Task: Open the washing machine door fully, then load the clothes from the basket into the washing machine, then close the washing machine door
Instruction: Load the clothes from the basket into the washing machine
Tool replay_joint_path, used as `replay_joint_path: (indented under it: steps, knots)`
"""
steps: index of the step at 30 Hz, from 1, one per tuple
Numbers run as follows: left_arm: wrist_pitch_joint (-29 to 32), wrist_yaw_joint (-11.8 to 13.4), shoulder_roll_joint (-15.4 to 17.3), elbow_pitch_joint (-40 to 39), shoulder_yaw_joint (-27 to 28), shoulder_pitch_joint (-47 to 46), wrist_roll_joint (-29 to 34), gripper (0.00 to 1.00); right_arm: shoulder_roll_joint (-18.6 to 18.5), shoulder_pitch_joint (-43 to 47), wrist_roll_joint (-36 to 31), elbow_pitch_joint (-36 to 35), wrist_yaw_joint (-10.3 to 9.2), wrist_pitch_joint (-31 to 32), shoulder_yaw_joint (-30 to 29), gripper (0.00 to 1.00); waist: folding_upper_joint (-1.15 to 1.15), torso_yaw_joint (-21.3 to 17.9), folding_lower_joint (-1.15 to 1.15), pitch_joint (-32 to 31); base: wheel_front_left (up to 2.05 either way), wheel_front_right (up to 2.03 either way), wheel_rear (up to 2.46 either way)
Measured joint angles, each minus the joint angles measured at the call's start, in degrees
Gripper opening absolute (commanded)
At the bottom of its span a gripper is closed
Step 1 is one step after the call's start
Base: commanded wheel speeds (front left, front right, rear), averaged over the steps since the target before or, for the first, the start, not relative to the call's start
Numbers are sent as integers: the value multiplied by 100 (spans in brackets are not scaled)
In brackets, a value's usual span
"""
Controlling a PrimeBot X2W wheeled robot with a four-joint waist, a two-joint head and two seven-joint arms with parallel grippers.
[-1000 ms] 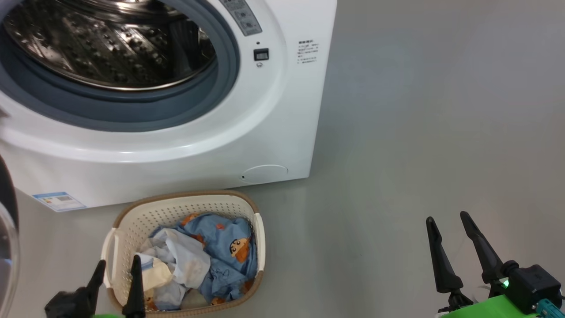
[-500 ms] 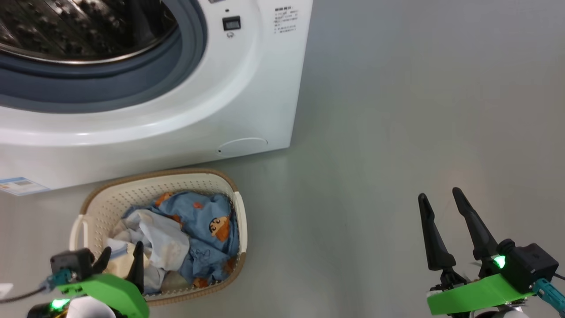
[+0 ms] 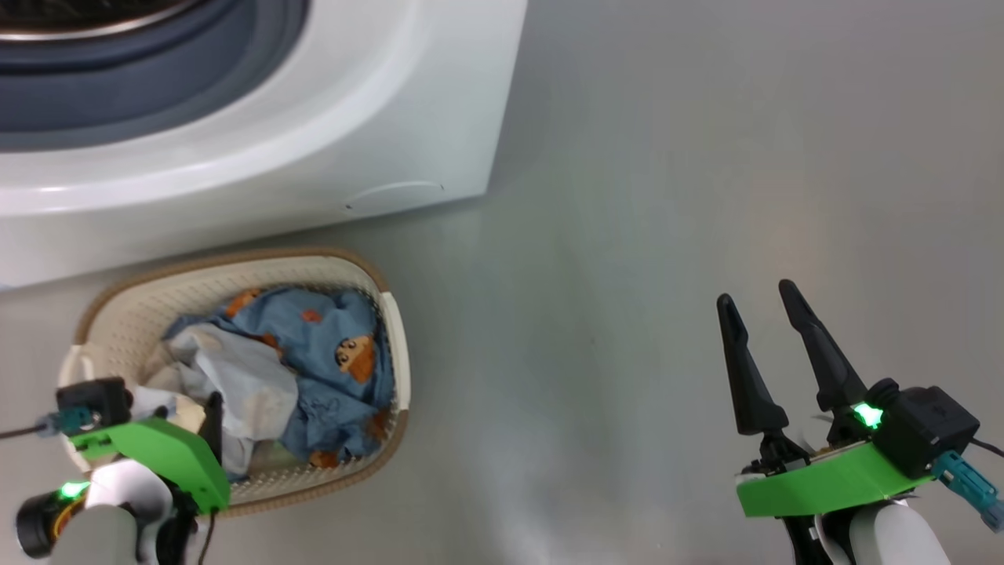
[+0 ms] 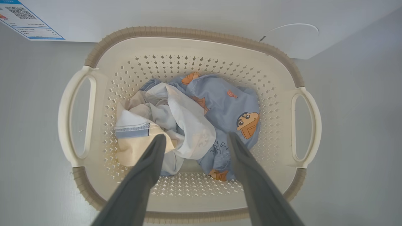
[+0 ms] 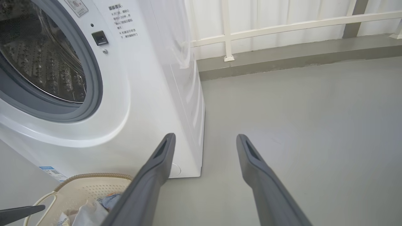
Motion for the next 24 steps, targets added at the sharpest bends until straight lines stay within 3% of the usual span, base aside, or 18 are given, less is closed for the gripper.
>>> replay_joint_path:
  steps: [24]
  knots:
    - [-268,-2,434,1489,56,-1228,-148,100,-1,-458,44,-90,0,0,167,100,0,-442,0,1173,0,0,0]
